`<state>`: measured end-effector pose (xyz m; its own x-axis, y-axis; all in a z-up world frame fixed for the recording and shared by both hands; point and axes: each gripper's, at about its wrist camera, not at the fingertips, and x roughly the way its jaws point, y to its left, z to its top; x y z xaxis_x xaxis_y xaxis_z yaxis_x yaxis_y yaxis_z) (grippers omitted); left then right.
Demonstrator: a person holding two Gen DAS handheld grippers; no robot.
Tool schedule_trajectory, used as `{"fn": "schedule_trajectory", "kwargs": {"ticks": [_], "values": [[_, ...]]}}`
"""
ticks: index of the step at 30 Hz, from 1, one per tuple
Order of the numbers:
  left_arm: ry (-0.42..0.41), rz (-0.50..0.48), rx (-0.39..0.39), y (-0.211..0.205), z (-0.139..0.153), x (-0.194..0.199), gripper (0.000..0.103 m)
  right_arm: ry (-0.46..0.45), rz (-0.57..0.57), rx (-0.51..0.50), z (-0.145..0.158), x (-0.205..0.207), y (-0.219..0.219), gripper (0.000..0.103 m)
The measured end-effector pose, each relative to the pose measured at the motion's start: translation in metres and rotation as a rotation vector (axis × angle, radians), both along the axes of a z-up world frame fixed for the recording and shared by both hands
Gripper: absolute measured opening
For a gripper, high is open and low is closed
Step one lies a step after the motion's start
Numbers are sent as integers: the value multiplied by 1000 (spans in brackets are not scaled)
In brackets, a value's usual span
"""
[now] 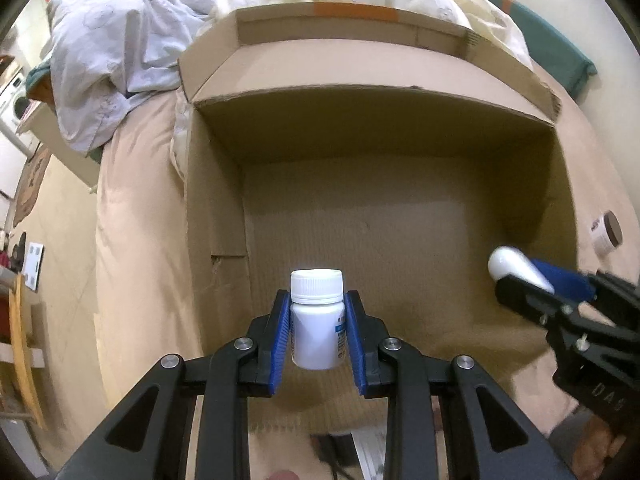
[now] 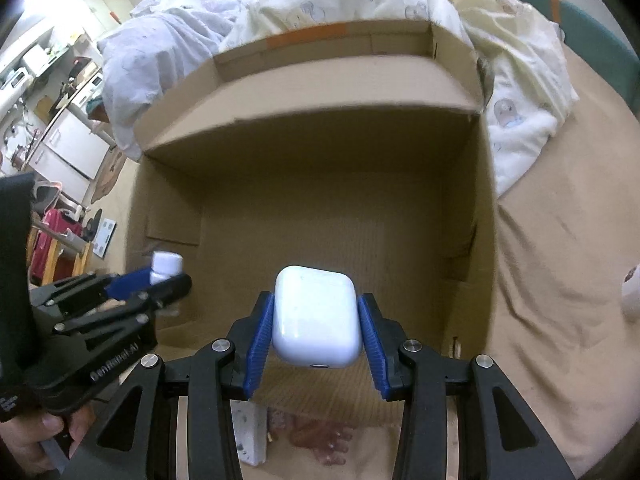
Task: Organize rigid objects
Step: 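Carry the earbud case into the box and open the right gripper while the left carries the pill bottle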
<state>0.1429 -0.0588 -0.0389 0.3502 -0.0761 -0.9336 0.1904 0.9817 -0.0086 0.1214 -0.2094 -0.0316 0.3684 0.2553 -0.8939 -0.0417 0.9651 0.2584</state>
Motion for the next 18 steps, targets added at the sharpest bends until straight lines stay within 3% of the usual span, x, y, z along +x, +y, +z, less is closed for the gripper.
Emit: {"fn": "schedule_trajectory", "kwargs": {"ticks": [3, 10, 18], "values": [[28, -5, -25, 1, -13, 6, 24, 26, -7, 7, -14, 4, 0, 44], [-12, -45, 44, -8, -25, 5, 24, 55, -14, 22, -28, 11, 2, 44], [18, -46, 62, -8, -39, 6, 24, 111, -15, -2, -44, 12, 3, 44]]}}
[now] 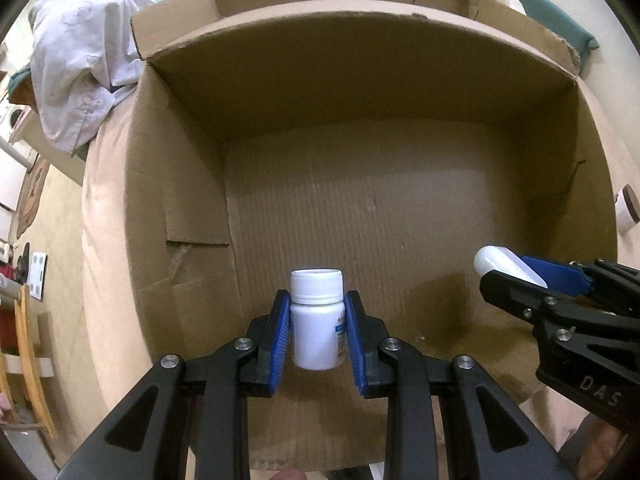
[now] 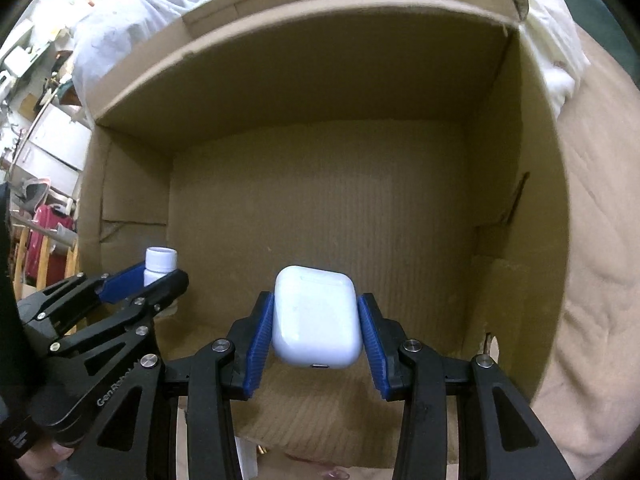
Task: Organize rigid objects
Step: 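Carry the earbud case into the box and open the right gripper while the left carries the pill bottle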
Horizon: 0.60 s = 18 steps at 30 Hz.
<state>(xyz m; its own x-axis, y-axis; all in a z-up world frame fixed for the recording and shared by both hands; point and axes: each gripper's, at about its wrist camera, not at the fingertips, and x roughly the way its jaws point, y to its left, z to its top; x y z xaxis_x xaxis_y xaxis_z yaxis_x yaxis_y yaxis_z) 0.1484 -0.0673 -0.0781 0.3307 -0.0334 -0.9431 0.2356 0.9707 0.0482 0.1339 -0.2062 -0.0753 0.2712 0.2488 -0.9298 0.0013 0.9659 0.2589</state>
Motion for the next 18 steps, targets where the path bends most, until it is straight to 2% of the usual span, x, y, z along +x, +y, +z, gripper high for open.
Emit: {"fn": "schedule_trajectory", "kwargs": {"ticks": [6, 13, 14, 17, 18], "values": [[2, -5, 9, -2, -2, 0, 24, 25, -10, -4, -7, 1, -3, 44], [-2, -3, 6, -3, -2, 0, 24, -2, -18, 13, -2, 1, -4, 45], [-2, -3, 8, -4, -2, -1, 24, -11, -19, 18, 0, 1, -4, 47], [-1, 2, 16, -2, -3, -2, 25, -45, -27, 32, 10, 1, -7, 62], [0, 2, 15, -3, -2, -2, 27, -54, -28, 38, 12, 0, -7, 62]]}}
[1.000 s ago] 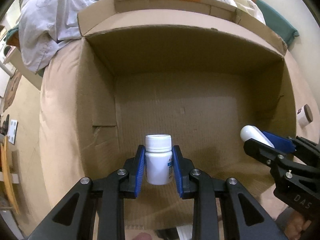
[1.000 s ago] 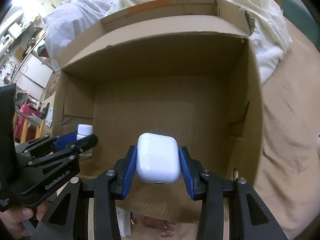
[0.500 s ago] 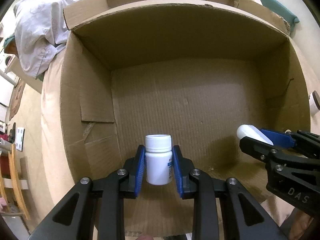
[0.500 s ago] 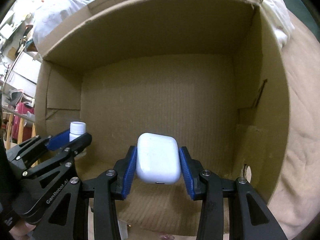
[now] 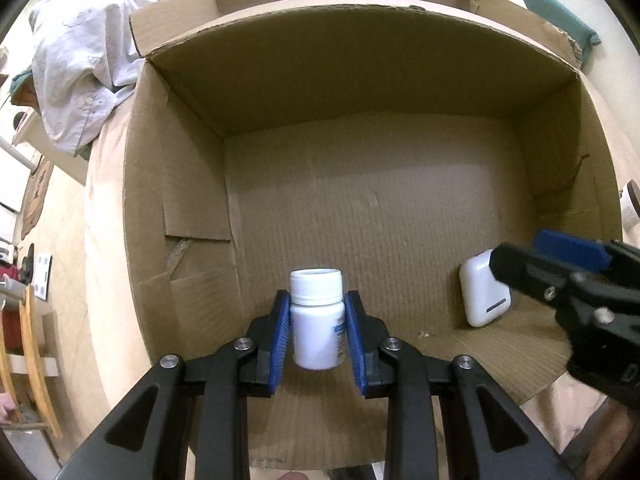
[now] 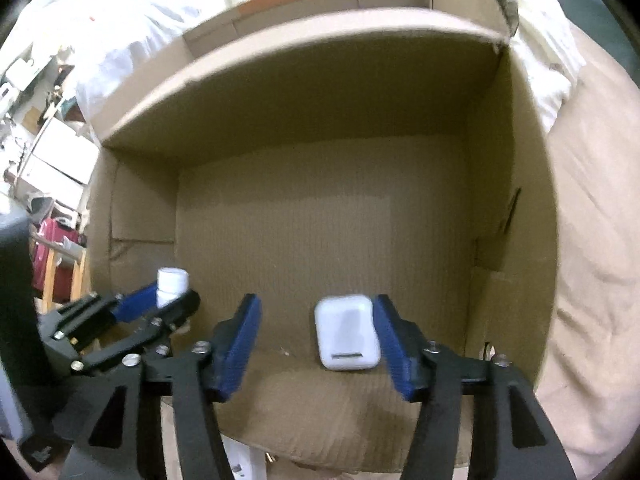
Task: Organize rigid objects
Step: 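Carry the earbud case into the box and open the right gripper while the left carries the pill bottle, then lower the pill bottle into the box and open the left gripper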
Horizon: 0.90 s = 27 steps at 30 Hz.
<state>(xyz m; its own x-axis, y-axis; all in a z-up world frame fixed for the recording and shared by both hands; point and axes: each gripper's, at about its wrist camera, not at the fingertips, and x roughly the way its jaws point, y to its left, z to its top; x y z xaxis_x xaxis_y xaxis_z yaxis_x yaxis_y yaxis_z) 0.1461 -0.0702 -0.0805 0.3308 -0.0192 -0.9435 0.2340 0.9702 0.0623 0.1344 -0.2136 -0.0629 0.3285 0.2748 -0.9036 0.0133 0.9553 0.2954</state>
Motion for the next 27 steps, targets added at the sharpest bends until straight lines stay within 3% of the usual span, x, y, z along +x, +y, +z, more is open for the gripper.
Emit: {"fn": "schedule_trajectory", "kwargs": {"ticks": [3, 4, 6, 9, 10, 27], "values": [[-1, -10, -21, -4, 4, -2, 43, -31, -2, -2, 8, 1, -1, 64], [-9, -16, -24, -6, 6, -3, 55, -38, -5, 0, 10, 1, -1, 67], [-28, -19, -27, -9, 12, -5, 73, -56, -10, 6, 13, 1, -2, 82], [-28, -10, -59, -9, 15, -6, 76, -85, -16, 2, 16, 3, 1, 101], [-26, -4, -64, -8, 16, -6, 81, -94, -19, -2, 17, 3, 0, 103], [-76, 33, -57, 14, 42, -19, 84, -125, -40, 15, 32, -1, -4, 103]]}}
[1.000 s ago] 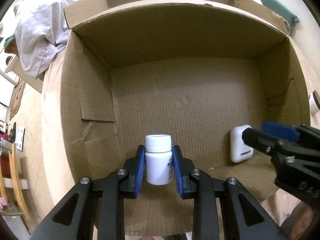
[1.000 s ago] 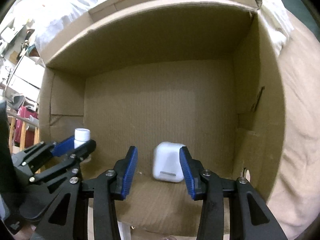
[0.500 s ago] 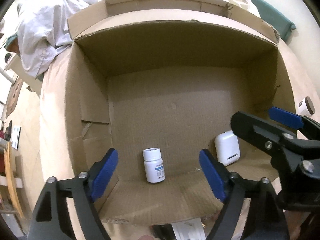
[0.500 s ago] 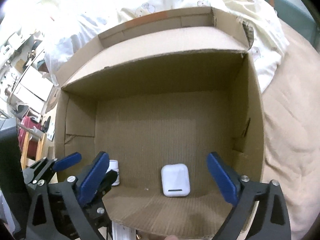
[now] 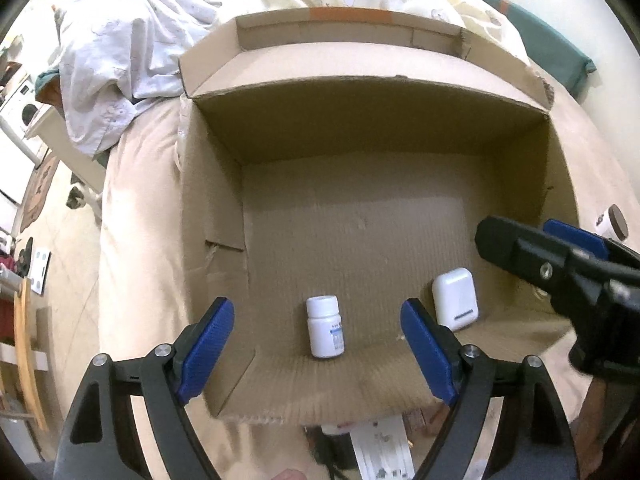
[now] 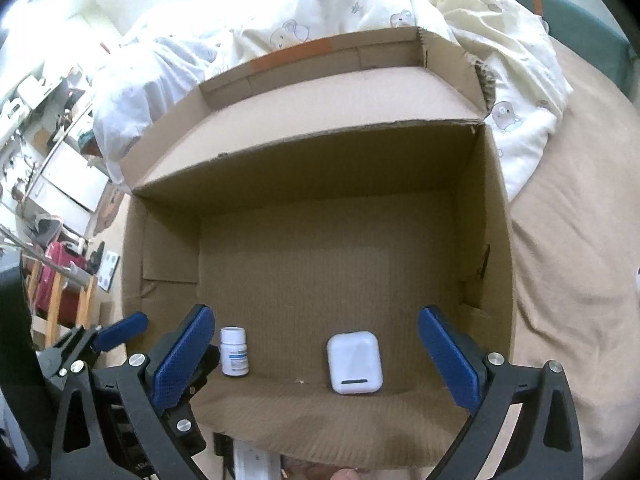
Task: Organize rigid objects
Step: 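Lower the pill bottle into the box and open the left gripper, then grasp the second white pill bottle with the left gripper while the right grasps the white charger plug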
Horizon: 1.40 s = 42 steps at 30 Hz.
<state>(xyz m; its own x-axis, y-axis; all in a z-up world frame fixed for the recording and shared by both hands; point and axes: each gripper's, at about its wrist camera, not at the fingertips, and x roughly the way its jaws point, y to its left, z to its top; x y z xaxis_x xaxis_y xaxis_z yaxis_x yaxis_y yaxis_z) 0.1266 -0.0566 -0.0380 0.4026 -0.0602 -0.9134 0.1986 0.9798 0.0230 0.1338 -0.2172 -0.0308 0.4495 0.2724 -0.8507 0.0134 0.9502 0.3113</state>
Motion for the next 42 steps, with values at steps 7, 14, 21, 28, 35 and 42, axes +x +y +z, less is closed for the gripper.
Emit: {"fn": "schedule_trajectory", "kwargs": {"ticks": [7, 14, 21, 28, 35, 42], "values": [[-42, 17, -8, 11, 27, -18, 84, -47, -5, 4, 23, -21, -1, 103], [-59, 66, -34, 37, 36, -46, 84, -90, 34, -32, 41, -52, 4, 103], [-53, 104, -52, 61, 35, -68, 84, -56, 19, -13, 36, -80, -2, 103], [-38, 140, -57, 78, 27, -82, 84, -18, -2, -8, 26, -107, -7, 103], [-6, 158, -61, 83, 13, -91, 84, 37, 7, -34, 11, -127, -7, 103], [27, 208, -48, 90, -3, -89, 84, 100, -15, -56, -3, -135, -17, 103]]}}
